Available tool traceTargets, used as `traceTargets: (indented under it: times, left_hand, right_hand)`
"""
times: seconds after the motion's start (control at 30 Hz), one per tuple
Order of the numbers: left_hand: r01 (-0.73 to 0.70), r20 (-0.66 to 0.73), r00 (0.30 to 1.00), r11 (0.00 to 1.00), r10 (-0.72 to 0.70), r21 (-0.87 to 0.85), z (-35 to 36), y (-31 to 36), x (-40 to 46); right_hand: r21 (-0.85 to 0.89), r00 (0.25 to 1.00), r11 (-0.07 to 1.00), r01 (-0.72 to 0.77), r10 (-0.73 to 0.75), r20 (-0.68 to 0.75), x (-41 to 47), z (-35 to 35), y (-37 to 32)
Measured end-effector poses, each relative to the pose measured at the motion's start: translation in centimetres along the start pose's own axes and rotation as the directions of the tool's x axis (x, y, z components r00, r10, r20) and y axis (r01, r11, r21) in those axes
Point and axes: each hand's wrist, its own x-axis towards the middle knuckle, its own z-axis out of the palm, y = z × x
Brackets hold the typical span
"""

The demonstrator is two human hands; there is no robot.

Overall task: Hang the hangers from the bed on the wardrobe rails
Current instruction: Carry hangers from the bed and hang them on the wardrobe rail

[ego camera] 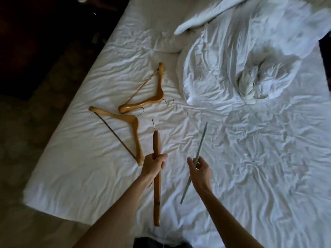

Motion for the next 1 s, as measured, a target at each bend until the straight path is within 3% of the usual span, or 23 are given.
traceTargets:
  times: [0.23,0.4,0.53,0.7,1.0]
  left_hand:
    - [-0.006,-0.096,0.995,0.993,-0.005,-0.119,-2.3,-0.6,-7.9]
    - [-0.069,-0.245,0.969,0.966,0.006,-0.251,-4.7,-2.9,-12.7]
    - [-0.124,-0.366,0.931,0.924,-0.019,-0.362,-7.3,-5.5,-16.8]
    - [-0.173,-0.488,0.870,0.884,-0.069,-0.434,-12.3,-9.5,-22.5]
    - [-0.358,-0.707,0.672,0.740,-0.219,-0.570,-24.2,-16.5,-34.5]
  right_hand:
    - [0.038,0.985,0.998,0.057,-0.063,0.160,-6.8,-1.3,-4.0]
    - [0.001,0.914,0.982,0.189,-0.176,0.366,-10.5,-0.9,-5.4]
    - [-0.005,0.797,0.934,0.358,-0.303,0.523,-13.5,0.4,-6.9]
    - [-0.019,0.644,0.872,0.490,-0.347,0.682,-19.5,4.4,-9.4]
    - [0.081,0.243,0.673,0.735,-0.373,0.896,-36.1,15.8,-15.3]
